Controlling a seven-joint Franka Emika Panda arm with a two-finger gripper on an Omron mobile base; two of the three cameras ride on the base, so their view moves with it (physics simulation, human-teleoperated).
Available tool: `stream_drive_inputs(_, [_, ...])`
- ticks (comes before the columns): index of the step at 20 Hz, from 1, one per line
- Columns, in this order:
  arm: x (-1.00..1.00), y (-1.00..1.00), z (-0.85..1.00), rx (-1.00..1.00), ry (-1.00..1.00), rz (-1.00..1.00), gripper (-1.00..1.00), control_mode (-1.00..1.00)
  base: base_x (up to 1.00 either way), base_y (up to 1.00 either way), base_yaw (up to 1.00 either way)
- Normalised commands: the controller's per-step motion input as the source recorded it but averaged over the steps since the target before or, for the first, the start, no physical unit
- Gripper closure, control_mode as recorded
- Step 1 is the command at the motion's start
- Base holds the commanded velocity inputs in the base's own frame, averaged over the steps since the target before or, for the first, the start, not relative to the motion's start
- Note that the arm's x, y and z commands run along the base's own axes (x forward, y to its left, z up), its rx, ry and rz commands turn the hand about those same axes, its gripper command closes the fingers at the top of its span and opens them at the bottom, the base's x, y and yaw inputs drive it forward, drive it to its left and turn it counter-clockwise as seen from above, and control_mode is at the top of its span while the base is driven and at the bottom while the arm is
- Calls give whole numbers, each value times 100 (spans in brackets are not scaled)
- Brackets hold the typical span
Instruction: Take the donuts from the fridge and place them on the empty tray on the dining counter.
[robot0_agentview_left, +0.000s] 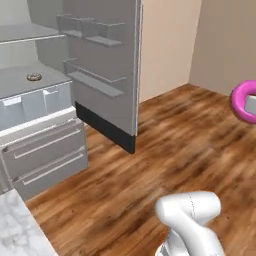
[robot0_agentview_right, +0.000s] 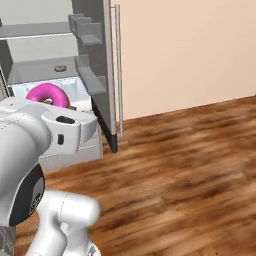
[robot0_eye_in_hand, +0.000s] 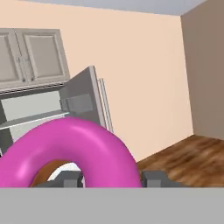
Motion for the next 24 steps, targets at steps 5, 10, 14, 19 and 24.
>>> stream_drive_inputs(5, [0,0,0,0,0,0,100,100,0,3,-100])
stream_drive_inputs(10, [0,0,0,0,0,0,100,100,-7,0,-95])
stream_drive_inputs(14, [0,0,0,0,0,0,100,100,-18,-2,-90])
stream_drive_inputs(19, [0,0,0,0,0,0,100,100,-24,-75,-68])
stream_drive_inputs(24, [0,0,0,0,0,0,100,100,26,-19,-34])
